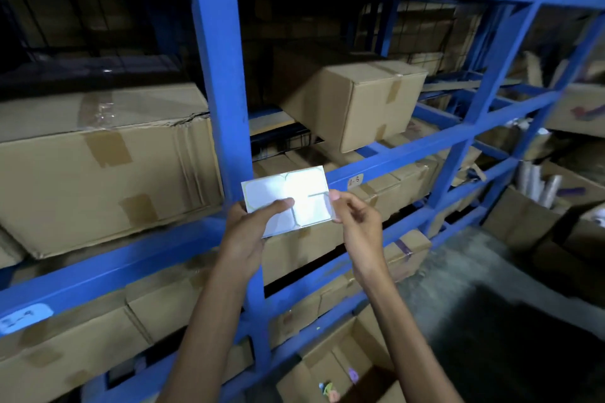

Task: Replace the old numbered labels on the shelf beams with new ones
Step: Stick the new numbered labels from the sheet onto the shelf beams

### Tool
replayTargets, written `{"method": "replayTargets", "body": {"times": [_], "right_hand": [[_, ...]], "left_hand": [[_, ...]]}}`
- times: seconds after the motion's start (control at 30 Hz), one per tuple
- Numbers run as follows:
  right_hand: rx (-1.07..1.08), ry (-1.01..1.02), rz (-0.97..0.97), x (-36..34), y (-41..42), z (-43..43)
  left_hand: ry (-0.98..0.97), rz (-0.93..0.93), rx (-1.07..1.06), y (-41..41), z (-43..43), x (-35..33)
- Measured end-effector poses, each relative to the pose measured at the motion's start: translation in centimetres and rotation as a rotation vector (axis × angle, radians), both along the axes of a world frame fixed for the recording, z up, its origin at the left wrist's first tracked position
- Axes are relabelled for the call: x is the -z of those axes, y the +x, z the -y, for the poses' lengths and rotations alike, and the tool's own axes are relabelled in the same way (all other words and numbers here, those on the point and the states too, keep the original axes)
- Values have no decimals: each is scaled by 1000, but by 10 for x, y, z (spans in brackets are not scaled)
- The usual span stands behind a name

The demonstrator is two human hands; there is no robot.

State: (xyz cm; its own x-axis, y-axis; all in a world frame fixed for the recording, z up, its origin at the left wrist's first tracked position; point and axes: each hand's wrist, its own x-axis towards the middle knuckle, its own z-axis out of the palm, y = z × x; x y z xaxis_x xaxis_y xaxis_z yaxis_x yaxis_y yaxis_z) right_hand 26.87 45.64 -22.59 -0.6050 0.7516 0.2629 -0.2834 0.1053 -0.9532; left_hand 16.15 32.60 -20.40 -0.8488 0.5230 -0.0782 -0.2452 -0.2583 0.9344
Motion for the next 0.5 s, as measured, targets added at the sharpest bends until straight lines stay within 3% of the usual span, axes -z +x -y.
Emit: {"method": "replayTargets", "body": {"times": [0.3,0.5], "right_hand": [[359,-78,-25,16,101,56],[719,-123,16,47,208,108]], "left_hand": [[-9,-71,388,73,7,11],[-61,-71,668,160,13,47]]}}
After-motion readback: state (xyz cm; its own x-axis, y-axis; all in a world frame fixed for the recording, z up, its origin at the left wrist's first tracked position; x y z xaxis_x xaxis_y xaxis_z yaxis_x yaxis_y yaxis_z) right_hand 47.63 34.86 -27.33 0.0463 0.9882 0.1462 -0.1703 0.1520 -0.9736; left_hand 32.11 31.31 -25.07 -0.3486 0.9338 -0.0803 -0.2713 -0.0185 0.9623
